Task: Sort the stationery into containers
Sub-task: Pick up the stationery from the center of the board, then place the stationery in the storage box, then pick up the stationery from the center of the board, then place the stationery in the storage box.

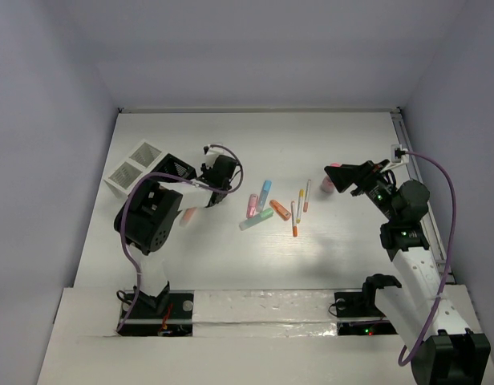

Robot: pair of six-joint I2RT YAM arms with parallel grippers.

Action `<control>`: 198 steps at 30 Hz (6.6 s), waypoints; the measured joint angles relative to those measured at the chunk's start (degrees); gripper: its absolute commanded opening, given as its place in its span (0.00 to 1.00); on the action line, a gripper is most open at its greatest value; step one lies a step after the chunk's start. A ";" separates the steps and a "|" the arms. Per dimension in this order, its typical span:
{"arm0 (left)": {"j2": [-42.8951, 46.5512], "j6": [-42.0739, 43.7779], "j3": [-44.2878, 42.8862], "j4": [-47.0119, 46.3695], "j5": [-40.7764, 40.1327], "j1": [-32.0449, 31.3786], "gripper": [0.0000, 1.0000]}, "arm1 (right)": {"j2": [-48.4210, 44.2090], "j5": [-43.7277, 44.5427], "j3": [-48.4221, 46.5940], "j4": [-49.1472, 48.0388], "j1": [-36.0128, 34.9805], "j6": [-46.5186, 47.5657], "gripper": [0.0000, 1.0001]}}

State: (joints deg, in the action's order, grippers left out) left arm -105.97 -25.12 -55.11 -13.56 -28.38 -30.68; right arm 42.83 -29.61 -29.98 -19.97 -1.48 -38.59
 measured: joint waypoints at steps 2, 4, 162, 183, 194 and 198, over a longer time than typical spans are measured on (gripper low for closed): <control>0.07 -0.13 -0.11 -0.15 0.85 0.02 0.06 | 0.00 0.00 0.00 0.00 0.00 -0.02 1.00; 0.52 -0.50 -0.17 -0.11 2.16 0.04 0.06 | -0.02 -0.02 0.00 -0.02 0.00 -0.04 1.00; 31.23 -3.21 5.57 0.55 -0.79 -6.27 0.13 | 6.51 -4.70 0.85 -4.13 -1.29 -2.21 1.00; 21.49 -6.99 -6.49 10.45 12.57 29.11 0.12 | 8.37 -5.57 0.85 -4.96 -3.80 -2.82 1.00; 18.71 -2.45 -9.01 17.59 14.78 31.54 0.11 | 8.57 -5.49 0.85 -4.92 -4.22 -2.75 1.00; 18.71 -1.38 -9.01 19.15 14.64 31.54 0.10 | 8.59 -5.35 0.85 -4.92 -4.24 -2.73 1.00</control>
State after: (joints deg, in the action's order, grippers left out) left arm -87.26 -26.50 -64.12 5.58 -13.74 0.86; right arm 51.42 -34.96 -29.12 -24.88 -5.72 -41.32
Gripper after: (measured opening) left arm 0.261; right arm 0.995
